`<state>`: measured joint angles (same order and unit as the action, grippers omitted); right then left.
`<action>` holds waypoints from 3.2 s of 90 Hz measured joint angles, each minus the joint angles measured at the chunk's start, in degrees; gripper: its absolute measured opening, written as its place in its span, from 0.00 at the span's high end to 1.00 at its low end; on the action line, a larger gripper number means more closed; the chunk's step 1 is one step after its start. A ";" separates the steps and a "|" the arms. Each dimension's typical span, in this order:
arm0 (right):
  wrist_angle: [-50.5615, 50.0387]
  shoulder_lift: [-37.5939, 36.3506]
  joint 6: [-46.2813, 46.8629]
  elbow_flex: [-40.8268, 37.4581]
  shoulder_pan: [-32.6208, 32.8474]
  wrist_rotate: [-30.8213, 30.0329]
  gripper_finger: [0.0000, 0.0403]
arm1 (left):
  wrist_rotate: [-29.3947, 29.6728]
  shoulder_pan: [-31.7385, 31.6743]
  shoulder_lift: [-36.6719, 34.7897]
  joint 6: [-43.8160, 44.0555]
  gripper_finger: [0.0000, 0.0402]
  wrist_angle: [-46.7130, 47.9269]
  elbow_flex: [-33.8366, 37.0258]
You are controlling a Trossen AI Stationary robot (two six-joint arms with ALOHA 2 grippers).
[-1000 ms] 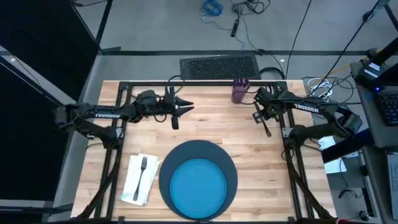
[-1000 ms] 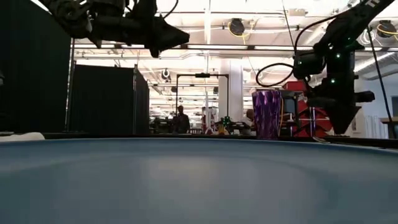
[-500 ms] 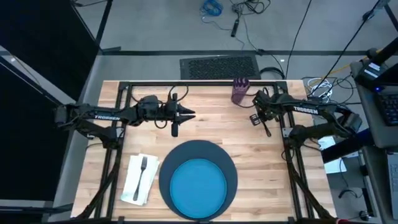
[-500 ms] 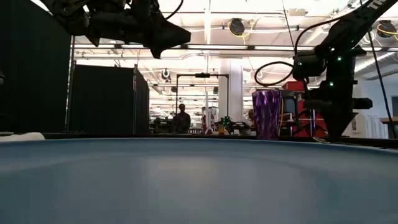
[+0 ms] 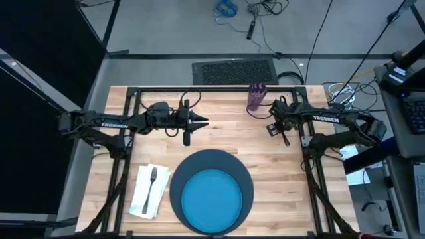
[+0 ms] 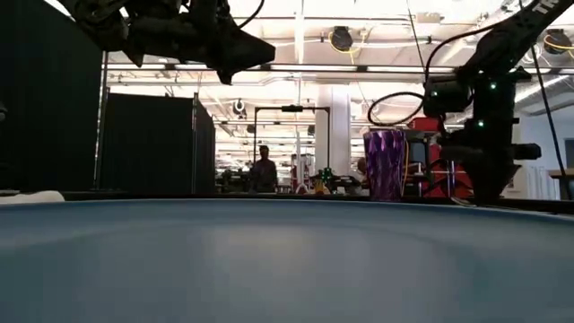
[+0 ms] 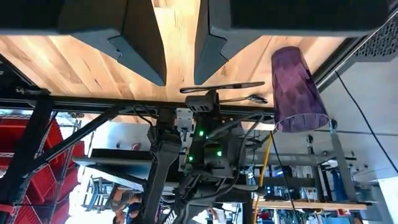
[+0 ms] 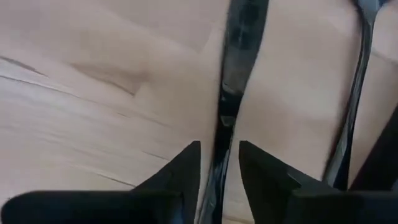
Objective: Set table place
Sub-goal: Move the table knife beside the placemat
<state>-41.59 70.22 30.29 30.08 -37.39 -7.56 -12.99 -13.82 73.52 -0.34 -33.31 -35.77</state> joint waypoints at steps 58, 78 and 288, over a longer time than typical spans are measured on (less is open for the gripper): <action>1.74 -0.15 6.53 -3.14 4.55 0.07 0.89 | 0.03 0.00 0.00 -0.02 0.83 0.03 -0.02; 0.69 -0.17 11.27 -3.14 9.09 0.27 0.97 | 0.03 -0.01 0.00 -0.02 0.83 0.03 -0.02; 21.72 21.81 89.22 13.91 76.50 1.97 1.00 | -0.08 -0.02 -0.02 -0.07 0.83 1.08 -0.04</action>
<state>-19.87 92.03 119.51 43.99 39.11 -5.58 -13.07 -13.85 73.49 -0.40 -32.23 -35.81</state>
